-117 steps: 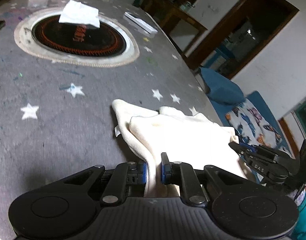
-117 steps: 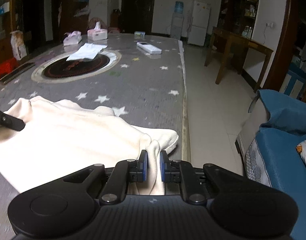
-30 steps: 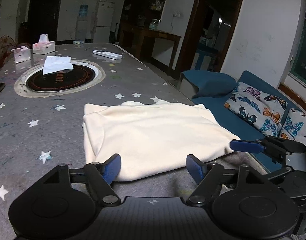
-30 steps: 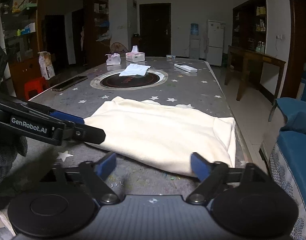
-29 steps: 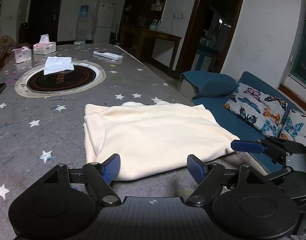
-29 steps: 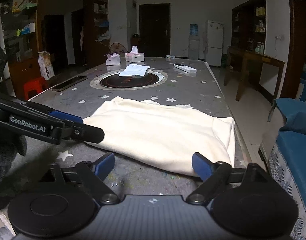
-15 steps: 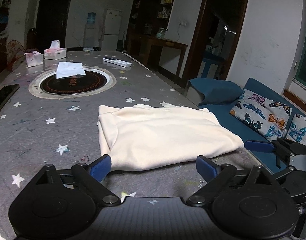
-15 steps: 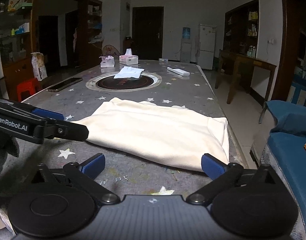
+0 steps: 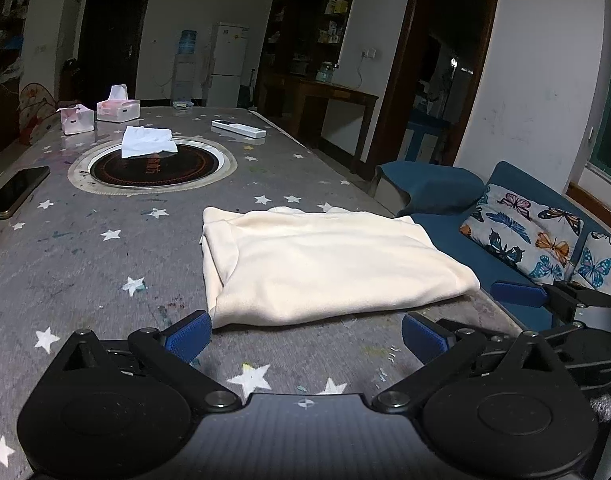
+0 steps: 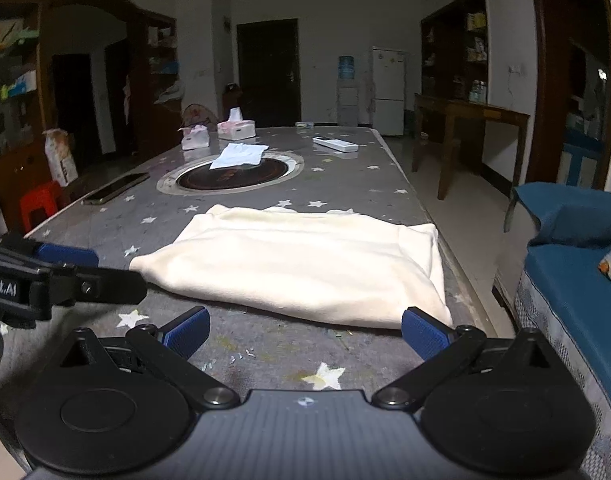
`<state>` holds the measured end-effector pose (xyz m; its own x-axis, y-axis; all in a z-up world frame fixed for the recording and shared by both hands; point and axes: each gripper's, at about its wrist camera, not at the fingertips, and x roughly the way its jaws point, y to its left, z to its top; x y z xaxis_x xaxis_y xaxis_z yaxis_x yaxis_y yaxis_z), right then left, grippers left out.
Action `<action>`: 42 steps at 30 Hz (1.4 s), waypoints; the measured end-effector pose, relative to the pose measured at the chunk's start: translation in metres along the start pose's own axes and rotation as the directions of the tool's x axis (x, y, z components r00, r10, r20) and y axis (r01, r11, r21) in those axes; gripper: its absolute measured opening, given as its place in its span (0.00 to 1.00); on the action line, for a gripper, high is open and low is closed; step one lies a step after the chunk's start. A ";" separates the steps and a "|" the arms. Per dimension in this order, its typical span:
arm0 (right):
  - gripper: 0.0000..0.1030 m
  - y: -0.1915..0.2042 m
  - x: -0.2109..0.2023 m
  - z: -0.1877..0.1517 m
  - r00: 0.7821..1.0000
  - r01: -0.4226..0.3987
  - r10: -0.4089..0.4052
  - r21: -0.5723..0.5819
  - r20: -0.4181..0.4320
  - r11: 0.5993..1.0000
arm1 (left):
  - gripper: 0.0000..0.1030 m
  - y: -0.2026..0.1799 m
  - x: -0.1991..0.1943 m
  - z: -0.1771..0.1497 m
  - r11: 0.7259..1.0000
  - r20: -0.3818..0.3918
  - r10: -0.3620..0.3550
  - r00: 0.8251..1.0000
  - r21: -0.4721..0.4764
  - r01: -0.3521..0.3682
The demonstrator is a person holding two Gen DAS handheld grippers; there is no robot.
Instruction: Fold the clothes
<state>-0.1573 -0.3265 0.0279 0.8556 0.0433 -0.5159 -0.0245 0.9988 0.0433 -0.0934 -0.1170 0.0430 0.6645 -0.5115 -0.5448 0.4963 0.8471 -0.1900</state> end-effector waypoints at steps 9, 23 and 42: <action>1.00 0.004 -0.009 -0.002 1.000 0.013 -0.013 0.020 0.008 1.000 | 1.00 -0.006 -0.011 -0.004 1.000 0.019 0.012 1.000 0.010 -0.012; 1.00 0.019 -0.035 -0.014 0.999 0.018 -0.017 -0.012 0.030 1.000 | 1.00 -0.021 -0.038 -0.016 1.000 0.065 0.007 0.998 0.021 -0.008; 1.00 0.027 -0.060 -0.039 0.997 0.044 -0.045 0.012 0.057 0.999 | 1.00 -0.028 -0.060 -0.041 0.999 0.073 0.043 0.996 -0.013 -0.043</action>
<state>-0.2294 -0.3013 0.0270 0.8838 -0.0028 -0.4678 0.0194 0.9993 0.0308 -0.1705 -0.1043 0.0476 0.7246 -0.4834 -0.4912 0.4604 0.8699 -0.1769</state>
